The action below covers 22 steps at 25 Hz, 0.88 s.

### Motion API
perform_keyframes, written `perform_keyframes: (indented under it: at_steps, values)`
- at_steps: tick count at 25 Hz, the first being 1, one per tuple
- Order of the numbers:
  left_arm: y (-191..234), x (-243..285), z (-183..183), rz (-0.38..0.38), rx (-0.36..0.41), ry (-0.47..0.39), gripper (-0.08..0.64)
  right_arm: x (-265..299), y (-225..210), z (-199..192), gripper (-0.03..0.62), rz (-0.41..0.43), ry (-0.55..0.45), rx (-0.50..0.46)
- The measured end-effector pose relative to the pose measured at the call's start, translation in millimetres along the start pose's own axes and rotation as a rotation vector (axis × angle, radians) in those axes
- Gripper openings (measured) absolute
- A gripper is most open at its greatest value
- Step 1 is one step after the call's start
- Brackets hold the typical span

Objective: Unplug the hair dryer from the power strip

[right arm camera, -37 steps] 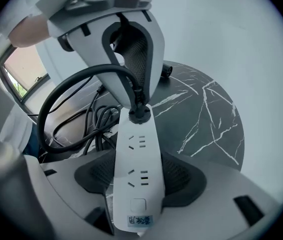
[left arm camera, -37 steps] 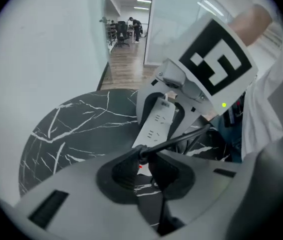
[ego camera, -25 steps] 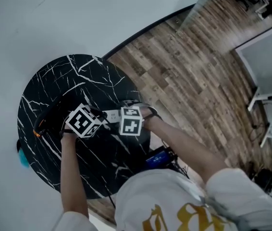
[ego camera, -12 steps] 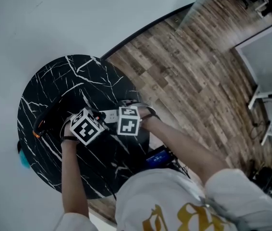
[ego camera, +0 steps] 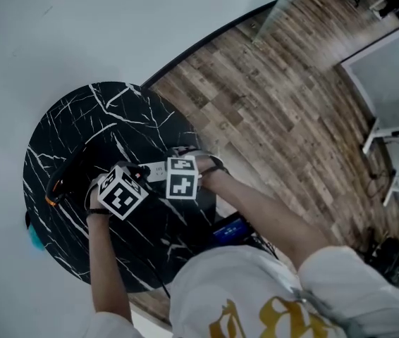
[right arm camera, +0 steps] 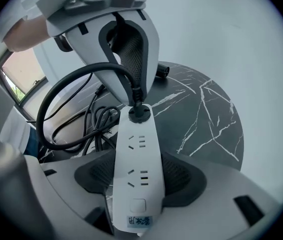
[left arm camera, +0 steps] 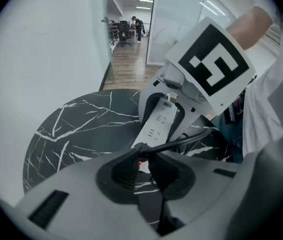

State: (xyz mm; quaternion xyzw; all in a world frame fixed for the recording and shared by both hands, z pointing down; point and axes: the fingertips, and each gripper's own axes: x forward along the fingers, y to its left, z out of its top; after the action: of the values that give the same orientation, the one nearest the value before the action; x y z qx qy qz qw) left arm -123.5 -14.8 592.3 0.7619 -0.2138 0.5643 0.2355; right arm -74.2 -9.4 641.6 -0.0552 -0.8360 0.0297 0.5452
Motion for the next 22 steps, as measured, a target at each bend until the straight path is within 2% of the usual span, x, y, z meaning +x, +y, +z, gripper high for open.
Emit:
perform_keyframes:
  at_steps: [1,5,6,9,11,13,18,20,22]
  values:
    - [0.5,-0.2,-0.6,-0.012,-0.017,-0.009,0.054,0.0,0.6,0.5,0.268,0.000,-0.002,-0.008]
    - [8.1,-3.0,7.3,-0.141,-0.073,-0.055,0.054,-0.2,0.6,0.1,0.268,-0.006,-0.006,-0.008]
    - [8.0,-3.8,7.0,-0.133,-0.064,-0.045,0.054,-0.2,0.1,0.2,0.268,-0.007,-0.006,-0.001]
    - [3.0,-2.8,2.1,-0.022,0.001,0.011,0.054,-0.9,-0.9,0.9,0.268,-0.004,-0.005,0.015]
    - [-0.4,-2.0,-0.2,0.024,0.033,0.036,0.054,-1.4,0.0,0.8,0.268,-0.001,-0.004,0.012]
    - [0.3,-1.8,-0.9,0.007,0.034,0.042,0.054,-0.8,0.7,0.6,0.268,-0.003,-0.003,0.009]
    - [8.1,-3.5,8.3,-0.123,-0.014,-0.008,0.054,-1.1,-0.1,-1.2,0.268,-0.004,0.000,0.016]
    - [7.4,-4.2,7.3,-0.109,-0.008,0.003,0.054,-0.9,-0.1,-0.7,0.268,-0.005,-0.004,0.019]
    - [4.1,-4.3,2.8,-0.058,0.025,0.032,0.054,-0.6,-0.1,-0.2,0.268,-0.003,-0.002,0.024]
